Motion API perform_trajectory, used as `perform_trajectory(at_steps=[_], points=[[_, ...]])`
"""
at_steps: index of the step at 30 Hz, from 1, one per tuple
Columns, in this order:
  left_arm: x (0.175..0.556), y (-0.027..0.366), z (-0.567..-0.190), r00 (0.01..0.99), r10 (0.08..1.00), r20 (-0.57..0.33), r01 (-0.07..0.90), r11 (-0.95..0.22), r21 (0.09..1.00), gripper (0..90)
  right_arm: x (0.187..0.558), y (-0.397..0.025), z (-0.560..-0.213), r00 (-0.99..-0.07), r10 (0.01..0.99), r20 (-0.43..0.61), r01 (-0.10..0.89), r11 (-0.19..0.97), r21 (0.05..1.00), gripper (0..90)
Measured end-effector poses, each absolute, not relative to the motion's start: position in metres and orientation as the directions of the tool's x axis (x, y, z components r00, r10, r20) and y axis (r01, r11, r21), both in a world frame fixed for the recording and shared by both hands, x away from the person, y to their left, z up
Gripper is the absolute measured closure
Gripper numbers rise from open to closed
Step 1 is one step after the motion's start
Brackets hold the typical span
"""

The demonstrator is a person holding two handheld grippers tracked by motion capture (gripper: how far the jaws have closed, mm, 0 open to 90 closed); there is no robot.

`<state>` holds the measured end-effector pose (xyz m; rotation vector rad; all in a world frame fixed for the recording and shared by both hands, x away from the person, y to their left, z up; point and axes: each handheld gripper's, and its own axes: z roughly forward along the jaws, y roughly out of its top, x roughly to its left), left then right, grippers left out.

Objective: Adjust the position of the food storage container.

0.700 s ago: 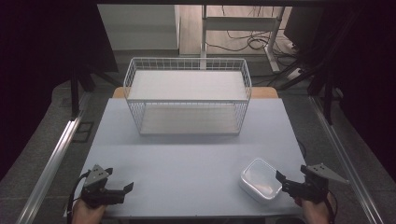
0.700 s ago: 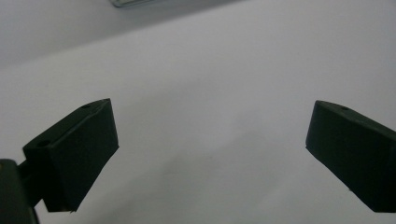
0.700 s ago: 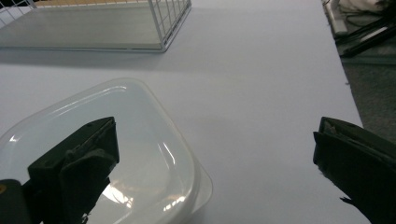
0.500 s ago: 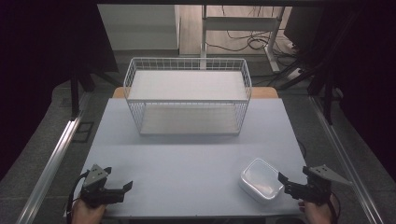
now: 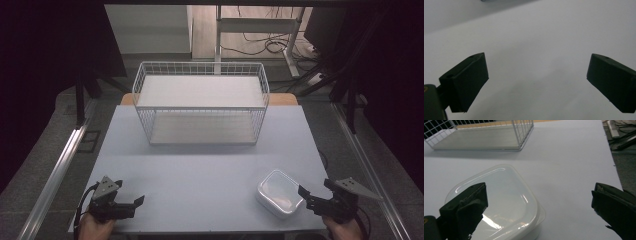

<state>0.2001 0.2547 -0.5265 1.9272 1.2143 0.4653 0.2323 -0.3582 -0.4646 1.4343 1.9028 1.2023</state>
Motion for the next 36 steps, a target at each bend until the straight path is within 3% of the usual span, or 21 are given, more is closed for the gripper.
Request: perform_trajectory(at_steps=[7, 10, 11, 12, 13, 14, 15, 16, 17, 21, 28, 36], points=[[0.201, 0.255, -0.527, 0.477, 0.872, -0.109, 0.591, -0.227, 0.774, 3.4, 0.232, -0.36, -0.468, -0.36, 0.922, 0.138, 0.582, 0.107, 0.806, 0.6], [0.201, 0.254, -0.527, 0.476, 0.873, -0.108, 0.593, -0.228, 0.772, 3.4, 0.231, -0.359, -0.469, -0.371, 0.919, 0.129, 0.603, 0.133, 0.786, 5.6], [0.201, 0.254, -0.527, 0.477, 0.872, -0.107, 0.593, -0.23, 0.771, 3.4, 0.229, -0.359, -0.469, -0.361, 0.926, 0.107, 0.613, 0.149, 0.776, 18.5], [0.201, 0.254, -0.527, 0.477, 0.872, -0.107, 0.593, -0.23, 0.771, 3.4, 0.229, -0.359, -0.469, -0.361, 0.926, 0.107, 0.613, 0.149, 0.776, 18.5], [0.201, 0.254, -0.527, 0.478, 0.872, -0.107, 0.594, -0.231, 0.77, 3.4, 0.227, -0.359, -0.467, -0.374, 0.922, 0.102, 0.618, 0.166, 0.769, 37.4], [0.201, 0.254, -0.527, 0.478, 0.872, -0.107, 0.594, -0.231, 0.77, 3.5, 0.227, -0.359, -0.467, -0.374, 0.922, 0.102, 0.618, 0.166, 0.769, 37.4], [0.201, 0.254, -0.527, 0.476, 0.873, -0.106, 0.596, -0.231, 0.769, 3.5, 0.225, -0.361, -0.465, -0.381, 0.917, 0.115, 0.625, 0.164, 0.763, 54.8], [0.201, 0.254, -0.527, 0.476, 0.873, -0.106, 0.596, -0.231, 0.769, 3.5, 0.225, -0.361, -0.465, -0.381, 0.917, 0.115, 0.625, 0.164, 0.763, 54.8], [0.201, 0.254, -0.527, 0.473, 0.875, -0.106, 0.598, -0.23, 0.768, 3.5, 0.222, -0.362, -0.462, -0.384, 0.916, 0.115, 0.632, 0.17, 0.756, 69.8], [0.201, 0.255, -0.528, 0.47, 0.876, -0.11, 0.603, -0.227, 0.765, 3.6, 0.222, -0.364, -0.463, -0.358, 0.931, 0.078, 0.673, 0.199, 0.713, 88.0], [0.202, 0.255, -0.528, 0.469, 0.875, -0.115, 0.607, -0.225, 0.762, 3.7, 0.231, -0.359, -0.479, -0.366, 0.917, 0.157, 0.738, 0.184, 0.649, 89.8], [0.203, 0.254, -0.529, 0.472, 0.873, -0.127, 0.612, -0.22, 0.759, 3.8, 0.248, -0.352, -0.483, -0.372, 0.909, 0.19, 0.737, 0.164, 0.655, 89.8]])
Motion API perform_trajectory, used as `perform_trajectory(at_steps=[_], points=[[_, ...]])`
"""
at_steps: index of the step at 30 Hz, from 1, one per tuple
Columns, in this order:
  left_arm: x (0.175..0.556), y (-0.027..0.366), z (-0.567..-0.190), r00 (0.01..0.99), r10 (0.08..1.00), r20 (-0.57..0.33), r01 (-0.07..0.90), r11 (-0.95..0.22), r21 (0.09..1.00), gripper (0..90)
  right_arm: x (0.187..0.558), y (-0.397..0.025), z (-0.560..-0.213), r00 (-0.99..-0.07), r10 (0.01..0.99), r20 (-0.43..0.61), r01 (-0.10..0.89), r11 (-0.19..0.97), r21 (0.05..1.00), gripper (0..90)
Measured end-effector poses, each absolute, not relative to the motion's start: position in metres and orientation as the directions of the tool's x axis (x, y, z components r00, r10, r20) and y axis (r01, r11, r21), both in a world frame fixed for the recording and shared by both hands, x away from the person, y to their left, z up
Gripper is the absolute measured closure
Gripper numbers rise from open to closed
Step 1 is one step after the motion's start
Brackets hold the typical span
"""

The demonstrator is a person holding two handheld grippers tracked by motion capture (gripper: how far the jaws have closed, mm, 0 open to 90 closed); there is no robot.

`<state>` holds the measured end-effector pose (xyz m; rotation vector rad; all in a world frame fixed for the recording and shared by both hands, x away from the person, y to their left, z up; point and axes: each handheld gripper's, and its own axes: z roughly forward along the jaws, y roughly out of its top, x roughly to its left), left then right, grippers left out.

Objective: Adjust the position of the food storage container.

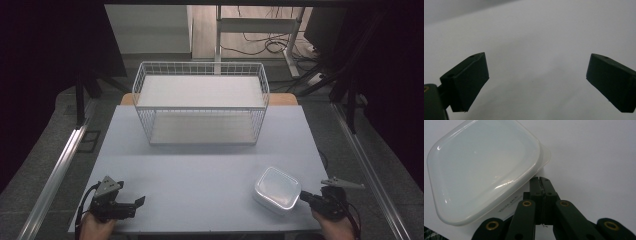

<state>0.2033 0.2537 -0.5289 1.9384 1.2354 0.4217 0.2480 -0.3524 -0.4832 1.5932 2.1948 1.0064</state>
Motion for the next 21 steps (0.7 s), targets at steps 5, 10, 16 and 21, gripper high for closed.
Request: perform_trajectory(at_steps=[5, 10, 16, 21], points=[[0.204, 0.253, -0.53, 0.479, 0.867, -0.136, 0.621, -0.225, 0.751, 3.8, 0.26, -0.342, -0.487, -0.402, 0.893, 0.2, 0.73, 0.181, 0.659, 89.8], [0.205, 0.251, -0.53, 0.484, 0.863, -0.143, 0.623, -0.225, 0.749, 3.9, 0.27, -0.334, -0.489, -0.418, 0.884, 0.208, 0.723, 0.185, 0.665, 89.8], [0.207, 0.249, -0.531, 0.493, 0.856, -0.156, 0.633, -0.23, 0.739, 4.3, 0.28, -0.322, -0.491, -0.446, 0.865, 0.228, 0.72, 0.196, 0.665, 89.8], [0.207, 0.247, -0.531, 0.498, 0.853, -0.156, 0.637, -0.238, 0.733, 4.1, 0.29, -0.3, -0.492, -0.501, 0.837, 0.22, 0.706, 0.249, 0.663, 89.8]])
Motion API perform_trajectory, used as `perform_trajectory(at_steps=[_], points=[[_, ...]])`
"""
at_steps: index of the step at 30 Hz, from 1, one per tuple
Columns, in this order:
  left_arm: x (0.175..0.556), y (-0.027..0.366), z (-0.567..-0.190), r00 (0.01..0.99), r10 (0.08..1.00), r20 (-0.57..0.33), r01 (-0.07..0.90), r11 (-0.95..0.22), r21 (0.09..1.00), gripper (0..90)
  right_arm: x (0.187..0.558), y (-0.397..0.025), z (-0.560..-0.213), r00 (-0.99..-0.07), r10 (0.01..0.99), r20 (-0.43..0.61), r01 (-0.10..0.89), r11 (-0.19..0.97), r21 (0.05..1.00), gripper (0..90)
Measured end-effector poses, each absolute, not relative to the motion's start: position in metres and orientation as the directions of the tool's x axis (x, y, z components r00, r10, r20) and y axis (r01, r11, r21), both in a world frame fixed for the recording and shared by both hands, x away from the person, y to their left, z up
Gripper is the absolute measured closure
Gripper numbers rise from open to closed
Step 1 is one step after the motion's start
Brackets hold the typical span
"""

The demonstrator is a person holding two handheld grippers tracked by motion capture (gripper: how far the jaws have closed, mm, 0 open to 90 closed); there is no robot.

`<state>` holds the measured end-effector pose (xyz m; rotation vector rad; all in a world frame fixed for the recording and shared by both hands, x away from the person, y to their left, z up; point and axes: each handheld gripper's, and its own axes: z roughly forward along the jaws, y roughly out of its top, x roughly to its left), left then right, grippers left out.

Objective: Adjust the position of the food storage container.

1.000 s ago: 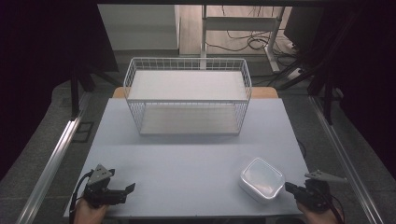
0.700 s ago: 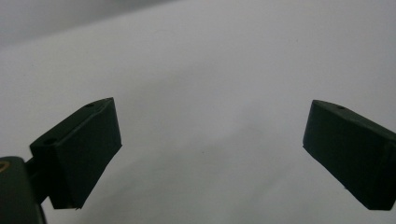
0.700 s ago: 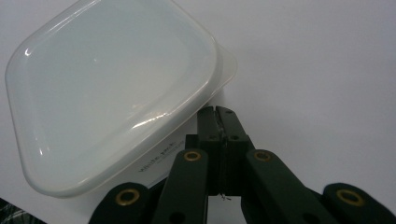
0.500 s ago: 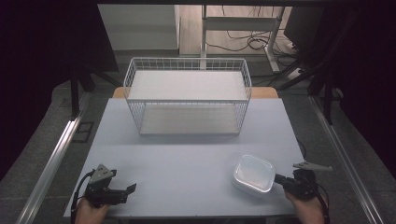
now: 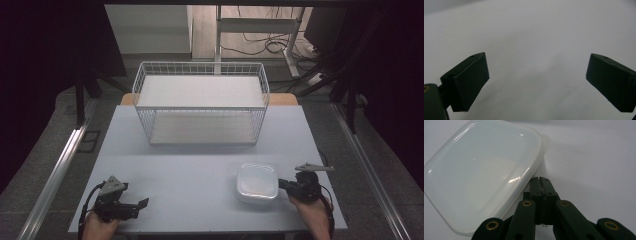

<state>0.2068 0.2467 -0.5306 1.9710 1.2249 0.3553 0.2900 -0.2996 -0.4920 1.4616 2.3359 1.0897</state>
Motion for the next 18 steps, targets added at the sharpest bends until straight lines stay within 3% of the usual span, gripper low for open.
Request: perform_trajectory(at_steps=[18], points=[[0.208, 0.245, -0.532, 0.501, 0.851, -0.159, 0.646, -0.245, 0.723, 4.0, 0.299, -0.224, -0.501, -0.646, 0.726, 0.237, 0.664, 0.381, 0.643, 89.8]])
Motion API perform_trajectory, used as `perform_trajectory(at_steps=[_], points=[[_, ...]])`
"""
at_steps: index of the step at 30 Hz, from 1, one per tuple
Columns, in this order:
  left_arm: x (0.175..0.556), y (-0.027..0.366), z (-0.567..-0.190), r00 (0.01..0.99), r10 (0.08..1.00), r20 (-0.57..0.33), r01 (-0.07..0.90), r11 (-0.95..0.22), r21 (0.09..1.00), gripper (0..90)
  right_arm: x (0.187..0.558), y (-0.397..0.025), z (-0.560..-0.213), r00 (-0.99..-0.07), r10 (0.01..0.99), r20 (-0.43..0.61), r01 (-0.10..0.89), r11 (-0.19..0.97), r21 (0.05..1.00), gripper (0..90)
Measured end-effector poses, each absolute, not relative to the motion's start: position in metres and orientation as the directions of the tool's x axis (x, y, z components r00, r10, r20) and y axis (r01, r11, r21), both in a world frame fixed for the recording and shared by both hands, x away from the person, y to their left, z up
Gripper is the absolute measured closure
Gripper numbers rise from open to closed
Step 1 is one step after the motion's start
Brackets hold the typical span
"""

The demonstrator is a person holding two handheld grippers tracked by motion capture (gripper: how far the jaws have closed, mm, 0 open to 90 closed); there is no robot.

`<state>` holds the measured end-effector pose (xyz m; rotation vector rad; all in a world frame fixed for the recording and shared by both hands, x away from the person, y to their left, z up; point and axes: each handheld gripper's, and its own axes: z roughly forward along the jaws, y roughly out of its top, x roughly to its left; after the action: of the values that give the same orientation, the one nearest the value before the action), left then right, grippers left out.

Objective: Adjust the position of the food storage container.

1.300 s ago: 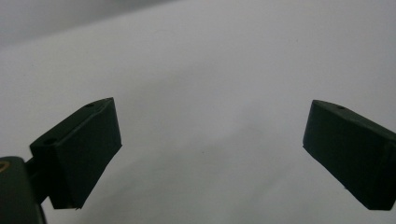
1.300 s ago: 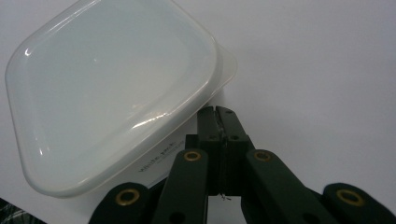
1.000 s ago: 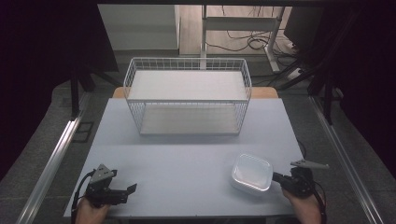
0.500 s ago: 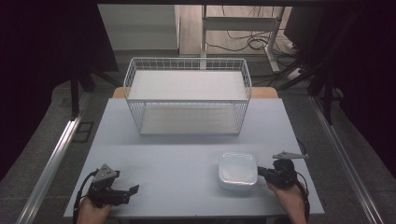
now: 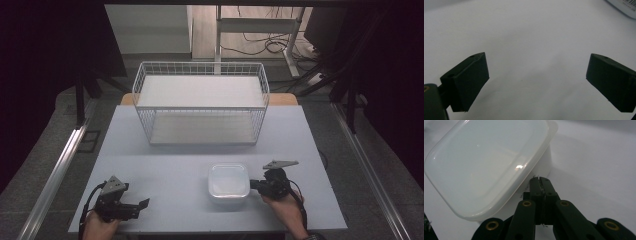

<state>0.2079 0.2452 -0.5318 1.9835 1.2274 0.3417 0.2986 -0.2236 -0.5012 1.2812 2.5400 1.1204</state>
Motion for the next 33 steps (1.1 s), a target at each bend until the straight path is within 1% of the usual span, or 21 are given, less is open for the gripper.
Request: perform_trajectory(at_steps=[15, 17, 18, 19, 20, 21, 22, 23, 24, 25, 26, 28, 32, 33], points=[[0.208, 0.244, -0.531, 0.508, 0.847, -0.16, 0.645, -0.25, 0.722, 4.1, 0.299, -0.174, -0.504, -0.725, 0.647, 0.235, 0.614, 0.452, 0.647, 89.7], [0.208, 0.244, -0.531, 0.509, 0.845, -0.162, 0.644, -0.25, 0.723, 4.1, 0.298, -0.169, -0.505, -0.73, 0.647, 0.219, 0.606, 0.465, 0.645, 89.7], [0.208, 0.244, -0.531, 0.513, 0.843, -0.164, 0.644, -0.25, 0.723, 4.1, 0.296, -0.17, -0.503, -0.724, 0.663, 0.191, 0.597, 0.463, 0.655, 89.6], [0.208, 0.244, -0.531, 0.513, 0.843, -0.164, 0.644, -0.25, 0.723, 4.2, 0.296, -0.17, -0.503, -0.724, 0.663, 0.191, 0.597, 0.463, 0.655, 89.6], [0.208, 0.243, -0.531, 0.519, 0.839, -0.166, 0.641, -0.254, 0.725, 4.3, 0.294, -0.175, -0.497, -0.714, 0.687, 0.134, 0.573, 0.464, 0.675, 88.0], [0.208, 0.243, -0.531, 0.519, 0.839, -0.166, 0.641, -0.254, 0.725, 4.3, 0.294, -0.175, -0.497, -0.714, 0.687, 0.134, 0.573, 0.464, 0.675, 88.0], [0.207, 0.242, -0.531, 0.528, 0.834, -0.159, 0.634, -0.262, 0.728, 4.4, 0.293, -0.182, -0.492, -0.71, 0.695, 0.116, 0.556, 0.451, 0.698, 82.7], [0.207, 0.242, -0.531, 0.528, 0.834, -0.159, 0.634, -0.262, 0.728, 4.4, 0.293, -0.182, -0.492, -0.71, 0.695, 0.116, 0.556, 0.451, 0.698, 82.7], [0.207, 0.24, -0.531, 0.538, 0.829, -0.149, 0.623, -0.273, 0.733, 4.4, 0.292, -0.188, -0.49, -0.712, 0.695, 0.095, 0.535, 0.449, 0.716, 74.2], [0.207, 0.24, -0.531, 0.538, 0.829, -0.149, 0.623, -0.273, 0.733, 4.5, 0.292, -0.188, -0.49, -0.712, 0.695, 0.095, 0.535, 0.449, 0.716, 74.2], [0.207, 0.239, -0.531, 0.545, 0.826, -0.143, 0.614, -0.277, 0.739, 4.8, 0.29, -0.193, -0.489, -0.716, 0.693, 0.087, 0.523, 0.45, 0.724, 65.5], [0.207, 0.239, -0.531, 0.553, 0.821, -0.142, 0.604, -0.278, 0.747, 5.5, 0.288, -0.197, -0.488, -0.722, 0.687, 0.083, 0.509, 0.445, 0.737, 56.8], [0.206, 0.24, -0.531, 0.562, 0.815, -0.142, 0.591, -0.275, 0.759, 5.9, 0.285, -0.205, -0.488, -0.732, 0.678, 0.064, 0.482, 0.449, 0.753, 36.4], [0.206, 0.24, -0.531, 0.562, 0.815, -0.142, 0.591, -0.275, 0.759, 6.0, 0.285, -0.205, -0.488, -0.732, 0.678, 0.064, 0.482, 0.449, 0.753, 36.4]])
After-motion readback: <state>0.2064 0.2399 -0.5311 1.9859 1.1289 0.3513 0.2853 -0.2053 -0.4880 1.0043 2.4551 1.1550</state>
